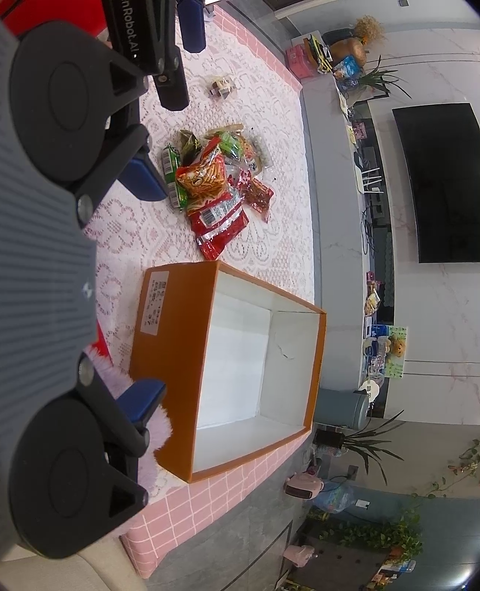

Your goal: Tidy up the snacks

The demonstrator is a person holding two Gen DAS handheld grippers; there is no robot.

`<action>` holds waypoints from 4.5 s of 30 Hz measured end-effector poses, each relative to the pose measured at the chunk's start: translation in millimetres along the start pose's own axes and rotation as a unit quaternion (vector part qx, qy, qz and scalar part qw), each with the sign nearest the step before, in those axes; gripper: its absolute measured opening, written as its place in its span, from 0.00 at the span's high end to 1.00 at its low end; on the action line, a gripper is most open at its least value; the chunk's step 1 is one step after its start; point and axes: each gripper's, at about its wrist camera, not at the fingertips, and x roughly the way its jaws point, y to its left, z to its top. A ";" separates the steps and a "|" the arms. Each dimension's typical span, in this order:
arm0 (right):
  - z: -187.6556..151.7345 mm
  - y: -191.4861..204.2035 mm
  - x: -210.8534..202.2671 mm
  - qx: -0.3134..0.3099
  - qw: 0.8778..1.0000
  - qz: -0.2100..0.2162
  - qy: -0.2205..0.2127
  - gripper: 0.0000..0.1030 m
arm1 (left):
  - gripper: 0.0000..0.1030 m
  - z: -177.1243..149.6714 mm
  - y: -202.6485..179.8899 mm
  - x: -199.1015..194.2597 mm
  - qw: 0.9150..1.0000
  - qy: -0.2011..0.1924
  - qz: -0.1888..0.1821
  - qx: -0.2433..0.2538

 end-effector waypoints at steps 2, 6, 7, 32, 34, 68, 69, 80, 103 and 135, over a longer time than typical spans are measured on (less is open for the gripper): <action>0.1 0.6 0.3 -0.001 1.000 0.001 0.001 0.03 | 0.16 -0.5 -0.1 0.0 1.000 0.000 0.000 0.001; -0.1 1.1 0.4 -0.001 1.000 0.001 0.001 0.03 | 0.16 -0.4 0.2 0.0 1.000 0.000 0.000 -0.001; -0.6 1.2 0.4 -0.001 1.000 0.000 0.001 0.03 | 0.16 -1.0 -0.6 0.2 1.000 0.000 0.000 0.000; 3.3 7.6 14.8 0.022 0.999 0.048 0.014 0.04 | 0.31 0.6 26.4 14.5 0.998 0.024 -0.029 -0.051; 4.9 14.1 16.3 0.012 0.998 0.063 0.007 0.11 | 0.40 1.6 32.7 18.2 0.997 0.031 -0.030 -0.057; 55.3 101.1 174.5 -0.102 0.977 0.161 0.094 0.25 | 0.30 57.9 104.8 178.5 0.989 0.125 -0.058 -0.060; 54.5 101.7 179.1 -0.098 0.976 0.166 0.097 0.25 | 0.30 55.5 106.1 183.8 0.988 0.128 -0.063 -0.065; 47.0 104.5 195.9 -0.083 0.974 0.184 0.105 0.30 | 0.28 43.6 115.6 209.7 0.983 0.126 -0.088 -0.096; 48.2 93.4 171.2 -0.074 0.978 0.183 0.072 0.49 | 0.53 45.0 116.7 174.8 0.989 0.082 -0.065 -0.103; 108.7 -81.3 46.4 -0.007 0.997 0.076 0.024 0.49 | 0.53 126.9 -67.3 91.6 0.980 0.006 -0.164 0.115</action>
